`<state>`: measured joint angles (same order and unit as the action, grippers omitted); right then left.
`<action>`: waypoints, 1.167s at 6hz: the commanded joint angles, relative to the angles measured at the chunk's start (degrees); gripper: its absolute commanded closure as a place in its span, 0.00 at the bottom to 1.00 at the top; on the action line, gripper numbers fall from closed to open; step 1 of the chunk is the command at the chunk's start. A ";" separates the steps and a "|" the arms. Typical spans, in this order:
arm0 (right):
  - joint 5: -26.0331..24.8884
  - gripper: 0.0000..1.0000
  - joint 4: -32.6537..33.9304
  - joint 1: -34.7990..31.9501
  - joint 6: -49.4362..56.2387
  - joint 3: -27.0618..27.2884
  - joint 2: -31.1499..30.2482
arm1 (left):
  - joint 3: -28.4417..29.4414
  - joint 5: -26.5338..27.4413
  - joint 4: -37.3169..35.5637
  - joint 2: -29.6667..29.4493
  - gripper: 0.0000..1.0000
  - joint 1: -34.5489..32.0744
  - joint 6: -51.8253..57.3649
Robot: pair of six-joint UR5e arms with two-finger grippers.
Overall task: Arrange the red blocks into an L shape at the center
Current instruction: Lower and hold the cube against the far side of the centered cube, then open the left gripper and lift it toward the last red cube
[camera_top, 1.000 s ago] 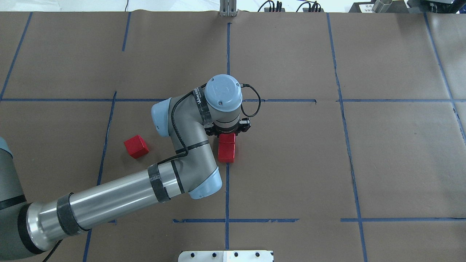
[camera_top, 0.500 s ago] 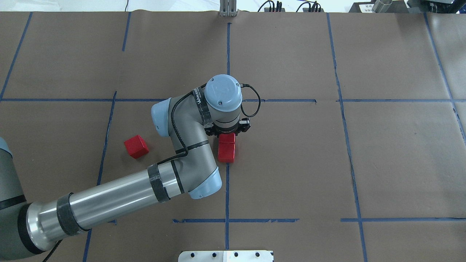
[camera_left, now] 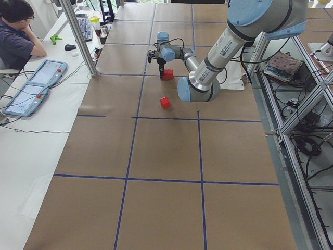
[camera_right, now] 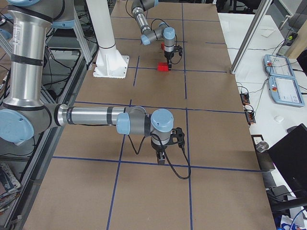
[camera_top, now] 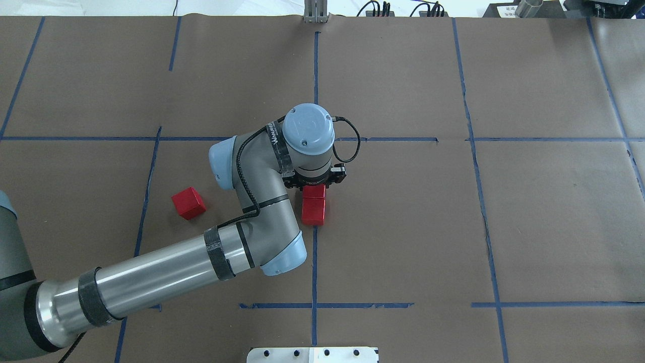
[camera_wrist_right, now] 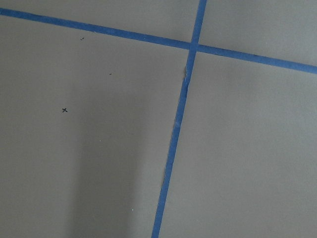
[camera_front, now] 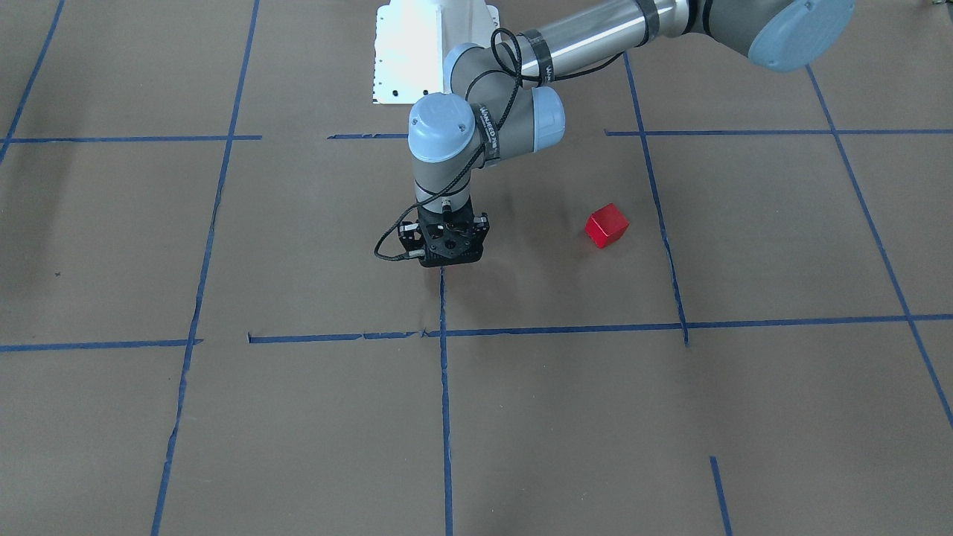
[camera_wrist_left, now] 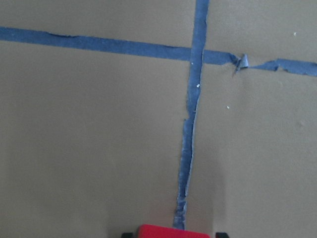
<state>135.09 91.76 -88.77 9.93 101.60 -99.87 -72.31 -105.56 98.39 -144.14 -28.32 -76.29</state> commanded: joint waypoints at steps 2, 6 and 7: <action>0.00 0.00 0.00 0.00 0.00 0.00 0.11 | -3.08 -1.91 -1.00 0.08 0.01 -0.24 0.35; 0.00 0.00 0.00 0.00 0.00 0.00 0.03 | -29.74 -8.16 -11.19 18.47 0.00 -9.44 12.11; 0.09 0.00 0.00 0.00 -0.09 0.00 0.02 | -35.91 -9.30 -11.20 26.11 0.00 -12.34 11.61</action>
<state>135.13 91.76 -88.77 9.91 101.60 -99.82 -101.55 -113.59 87.78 -125.34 -37.74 -65.22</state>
